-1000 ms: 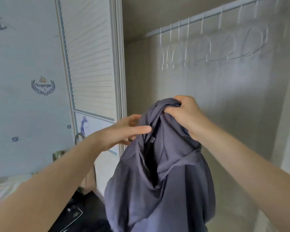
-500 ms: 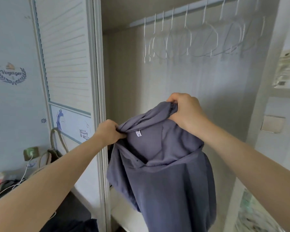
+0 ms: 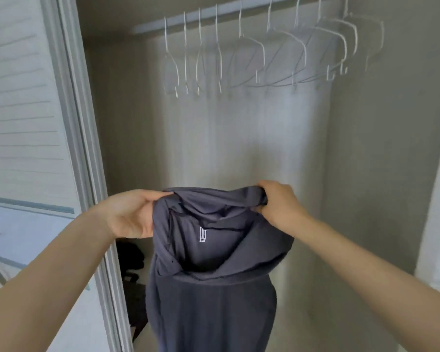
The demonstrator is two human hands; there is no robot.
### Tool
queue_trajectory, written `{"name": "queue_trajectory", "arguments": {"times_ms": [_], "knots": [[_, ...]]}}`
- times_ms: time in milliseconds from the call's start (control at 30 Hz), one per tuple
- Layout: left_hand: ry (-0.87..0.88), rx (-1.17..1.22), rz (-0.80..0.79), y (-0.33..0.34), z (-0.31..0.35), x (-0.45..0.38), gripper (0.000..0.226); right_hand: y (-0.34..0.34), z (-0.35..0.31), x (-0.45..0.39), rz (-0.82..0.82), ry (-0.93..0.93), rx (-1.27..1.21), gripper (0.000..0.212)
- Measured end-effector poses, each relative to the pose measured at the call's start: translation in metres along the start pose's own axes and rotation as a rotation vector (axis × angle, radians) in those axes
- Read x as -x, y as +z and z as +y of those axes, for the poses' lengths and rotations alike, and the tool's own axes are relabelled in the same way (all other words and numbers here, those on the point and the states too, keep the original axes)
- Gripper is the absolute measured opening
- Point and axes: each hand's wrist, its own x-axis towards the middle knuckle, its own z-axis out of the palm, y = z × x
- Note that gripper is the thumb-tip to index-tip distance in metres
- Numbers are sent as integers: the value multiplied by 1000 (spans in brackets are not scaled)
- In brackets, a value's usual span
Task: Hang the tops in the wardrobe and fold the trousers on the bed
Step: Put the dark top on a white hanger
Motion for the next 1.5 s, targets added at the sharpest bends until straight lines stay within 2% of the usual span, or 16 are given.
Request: {"name": "queue_trajectory", "arguments": {"times_ms": [167, 267, 433, 500, 633, 767, 867, 1000, 1100, 1267, 1367, 1500], "knots": [[116, 87, -24, -10, 25, -33, 27, 15, 12, -15, -154, 217, -78, 31], [161, 116, -51, -6, 37, -51, 27, 18, 11, -9, -215, 305, -227, 30], [278, 5, -62, 11, 59, -75, 23, 1, -7, -11, -246, 352, -139, 40], [330, -100, -62, 16, 70, -86, 22, -21, -22, -20, -150, 298, -87, 39], [393, -341, -100, 29, 89, -104, 14, -72, -53, -45, 246, 112, 185, 20], [420, -469, -199, 42, 103, -114, 15, -120, -75, -77, 549, 5, 305, 23], [521, -679, -252, 51, 111, -114, 33, -152, -93, -98, 777, -94, 366, 31], [768, -1201, -145, 65, 121, -120, 63, -198, -105, -129, 934, -98, 540, 30], [874, -1383, 41, 74, 124, -130, 63, -228, -97, -147, 894, 75, 677, 23], [1056, -1447, 260, 86, 125, -142, 39, -267, -74, -166, 849, 271, 641, 26], [1057, -1469, 295, 87, 128, -147, 29, -278, -61, -179, 775, 332, 700, 30], [974, -1449, 314, 84, 130, -155, 23, -282, -52, -192, 702, 383, 715, 33]]}}
